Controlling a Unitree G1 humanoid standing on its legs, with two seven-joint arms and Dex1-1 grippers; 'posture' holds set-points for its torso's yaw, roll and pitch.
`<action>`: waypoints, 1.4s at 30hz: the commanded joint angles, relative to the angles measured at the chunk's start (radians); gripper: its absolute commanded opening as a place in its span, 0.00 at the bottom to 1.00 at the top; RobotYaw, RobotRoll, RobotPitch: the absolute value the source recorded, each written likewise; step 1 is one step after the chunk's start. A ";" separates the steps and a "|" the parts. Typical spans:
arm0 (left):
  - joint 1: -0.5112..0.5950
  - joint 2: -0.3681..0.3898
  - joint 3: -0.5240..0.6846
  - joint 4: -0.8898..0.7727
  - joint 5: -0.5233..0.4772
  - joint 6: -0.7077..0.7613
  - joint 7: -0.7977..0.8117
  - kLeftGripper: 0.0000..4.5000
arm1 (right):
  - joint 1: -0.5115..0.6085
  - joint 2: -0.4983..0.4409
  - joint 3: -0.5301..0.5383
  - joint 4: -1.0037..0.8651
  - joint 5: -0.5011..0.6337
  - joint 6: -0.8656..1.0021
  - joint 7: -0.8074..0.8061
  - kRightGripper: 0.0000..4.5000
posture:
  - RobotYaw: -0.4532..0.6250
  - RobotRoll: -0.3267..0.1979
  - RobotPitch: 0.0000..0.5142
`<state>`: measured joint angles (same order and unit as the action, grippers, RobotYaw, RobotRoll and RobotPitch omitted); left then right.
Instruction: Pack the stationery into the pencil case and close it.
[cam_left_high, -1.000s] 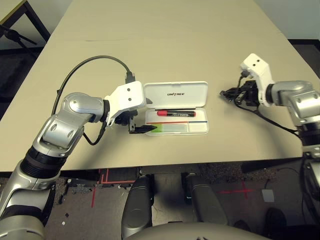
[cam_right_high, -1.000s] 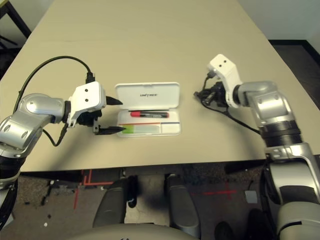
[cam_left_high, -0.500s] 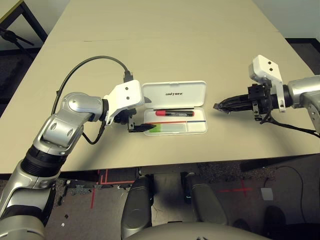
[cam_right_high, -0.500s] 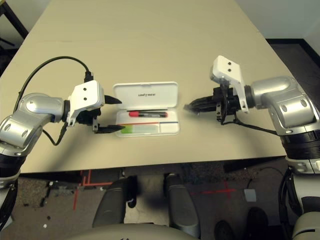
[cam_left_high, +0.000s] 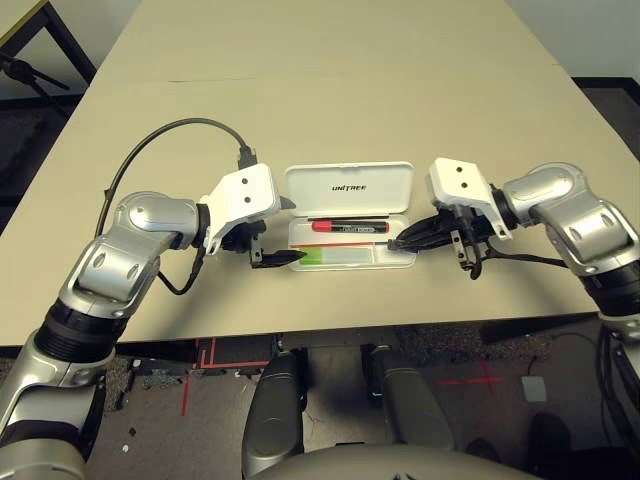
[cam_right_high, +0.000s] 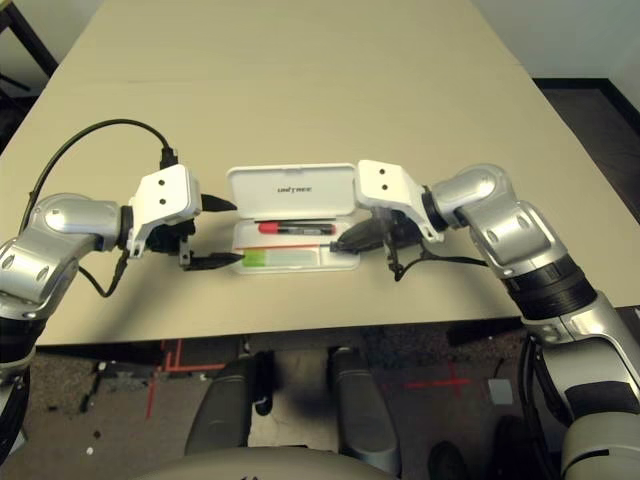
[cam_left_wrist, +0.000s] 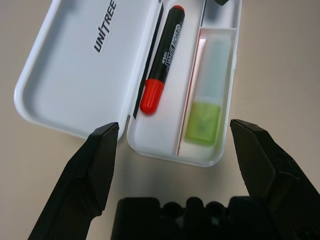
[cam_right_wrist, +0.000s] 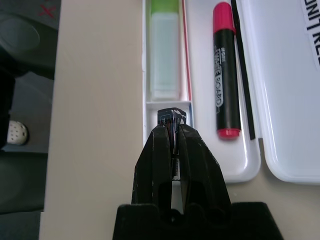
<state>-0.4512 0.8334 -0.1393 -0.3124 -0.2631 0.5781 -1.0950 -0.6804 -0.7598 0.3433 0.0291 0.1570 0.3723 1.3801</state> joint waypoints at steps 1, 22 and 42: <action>0.020 0.020 0.044 -0.014 -0.041 -0.007 -0.018 1.00 | 0.005 0.010 0.014 0.021 -0.019 -0.036 0.008 0.00 | 0.52 0.62 0.36; -0.111 0.018 0.146 0.399 -0.062 0.007 0.025 1.00 | -0.002 -0.077 -0.128 0.209 0.137 -0.093 0.217 0.99 | 0.49 0.62 0.34; -0.562 -0.214 -0.095 1.026 0.202 -0.179 0.023 0.01 | 0.018 -0.246 -0.130 0.293 0.438 -0.183 0.234 1.00 | 0.38 0.62 0.35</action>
<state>-0.9822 0.6316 -0.2019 0.6593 -0.1021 0.4496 -1.0384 -0.6787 -0.9836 0.2281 0.3473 0.5797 0.1811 1.6096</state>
